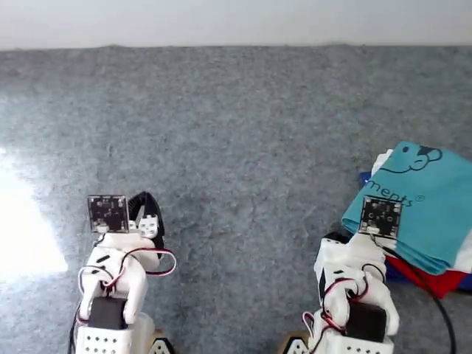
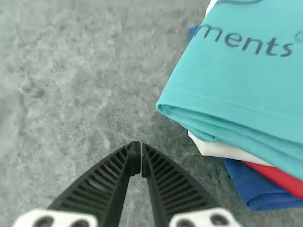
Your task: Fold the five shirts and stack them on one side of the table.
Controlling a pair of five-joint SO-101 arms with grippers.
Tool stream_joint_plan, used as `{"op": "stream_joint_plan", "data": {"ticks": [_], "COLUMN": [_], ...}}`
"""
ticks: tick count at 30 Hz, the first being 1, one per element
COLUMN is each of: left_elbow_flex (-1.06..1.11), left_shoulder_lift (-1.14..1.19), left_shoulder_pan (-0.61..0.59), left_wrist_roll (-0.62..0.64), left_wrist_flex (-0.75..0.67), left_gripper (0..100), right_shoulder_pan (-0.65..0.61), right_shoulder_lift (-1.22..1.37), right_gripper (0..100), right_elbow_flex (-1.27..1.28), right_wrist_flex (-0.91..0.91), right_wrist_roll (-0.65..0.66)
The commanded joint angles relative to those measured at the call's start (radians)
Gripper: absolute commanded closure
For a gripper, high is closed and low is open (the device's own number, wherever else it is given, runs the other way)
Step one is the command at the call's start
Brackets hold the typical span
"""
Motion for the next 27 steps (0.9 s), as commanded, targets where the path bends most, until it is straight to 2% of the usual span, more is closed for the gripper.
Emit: {"op": "stream_joint_plan", "data": {"ticks": [1, 9, 15, 21, 27], "left_elbow_flex": [-0.004, -0.004, -0.004, -0.004, -0.004], "left_shoulder_lift": [-0.034, -0.034, -0.034, -0.034, -0.034], "left_shoulder_pan": [0.029, 0.054, 0.051, 0.048, 0.046], "left_wrist_roll": [0.005, 0.003, 0.003, 0.005, 0.008], "left_wrist_flex": [0.066, 0.192, 0.333, 0.477, 0.496], "left_gripper": [99, 99, 99, 99, 99], "right_shoulder_pan": [-0.001, -0.001, -0.001, 0.007, 0.007], "right_shoulder_lift": [-0.001, -0.001, 0.001, 0.001, 0.001], "right_gripper": [98.7, 98.7, 98.8, 98.8, 98.8], "right_elbow_flex": [0.048, 0.183, 0.201, 0.201, 0.201], "right_wrist_flex": [-0.047, -0.041, 0.038, 0.036, 0.036], "right_wrist_roll": [0.021, 0.021, 0.021, 0.018, 0.018]}}
